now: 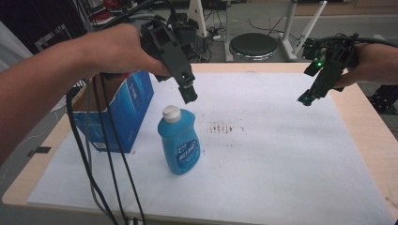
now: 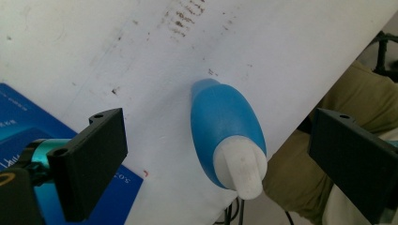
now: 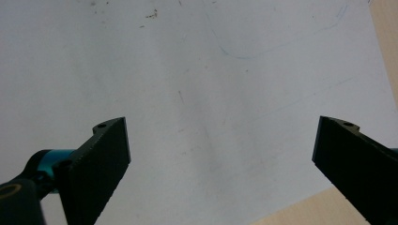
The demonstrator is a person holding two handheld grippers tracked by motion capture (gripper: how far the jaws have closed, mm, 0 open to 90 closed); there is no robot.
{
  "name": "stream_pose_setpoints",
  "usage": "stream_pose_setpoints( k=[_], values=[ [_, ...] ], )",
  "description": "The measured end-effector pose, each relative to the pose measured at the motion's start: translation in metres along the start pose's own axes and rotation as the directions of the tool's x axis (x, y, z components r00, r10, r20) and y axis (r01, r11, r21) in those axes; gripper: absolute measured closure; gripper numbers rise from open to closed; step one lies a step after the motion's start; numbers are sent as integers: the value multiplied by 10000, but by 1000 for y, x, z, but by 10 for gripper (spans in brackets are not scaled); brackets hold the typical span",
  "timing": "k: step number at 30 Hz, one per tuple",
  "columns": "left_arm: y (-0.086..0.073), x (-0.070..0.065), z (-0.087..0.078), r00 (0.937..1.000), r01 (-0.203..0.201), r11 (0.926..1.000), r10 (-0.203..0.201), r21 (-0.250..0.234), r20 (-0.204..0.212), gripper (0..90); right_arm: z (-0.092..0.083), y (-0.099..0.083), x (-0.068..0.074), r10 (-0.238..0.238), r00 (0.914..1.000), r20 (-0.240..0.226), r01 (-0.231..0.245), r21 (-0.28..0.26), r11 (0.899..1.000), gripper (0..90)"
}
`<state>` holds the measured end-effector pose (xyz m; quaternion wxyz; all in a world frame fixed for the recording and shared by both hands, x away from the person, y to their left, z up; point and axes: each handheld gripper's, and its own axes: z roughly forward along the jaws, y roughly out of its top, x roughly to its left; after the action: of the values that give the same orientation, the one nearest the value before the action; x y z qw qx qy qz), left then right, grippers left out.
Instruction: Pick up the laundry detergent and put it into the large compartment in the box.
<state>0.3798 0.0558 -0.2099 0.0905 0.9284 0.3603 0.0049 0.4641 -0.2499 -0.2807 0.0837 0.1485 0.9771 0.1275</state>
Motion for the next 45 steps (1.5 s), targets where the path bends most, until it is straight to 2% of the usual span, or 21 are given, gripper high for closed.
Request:
stream_pose_setpoints(
  k=[8,14,17,18,27,36,40,45],
  values=[
    [-11,-7,13,9981,607,9981,-606,81,-89,52,3,0,3,-76,10000,-40,76,-48,10000,35],
    [-17,-8,25,9925,1223,9925,-1223,0,-58,52,5,1,3,-163,9999,-58,162,-45,9999,35],
    [-20,-8,31,9920,1262,9919,-1262,120,-9,52,5,0,3,-159,9999,-51,159,-56,9999,36],
    [-21,-10,34,9889,1485,9889,-1485,-30,6,52,5,0,3,-123,9999,-46,122,-63,9999,35],
    [-26,-12,52,9840,1778,9841,-1778,31,106,52,7,-3,3,-86,9999,-77,85,-95,9999,36],
    [-31,-13,67,9810,1939,9809,-1939,147,-22,53,7,-2,4,-147,9999,-24,147,-138,9998,35],
    [-32,-14,72,9823,1871,9820,-1870,259,-84,53,7,-2,4,-155,9999,-36,155,-130,9998,36],
    [-33,-13,75,9821,1882,9817,-1878,289,-165,113,7,-2,5,-174,9998,-27,173,-127,9998,35]
  ],
)
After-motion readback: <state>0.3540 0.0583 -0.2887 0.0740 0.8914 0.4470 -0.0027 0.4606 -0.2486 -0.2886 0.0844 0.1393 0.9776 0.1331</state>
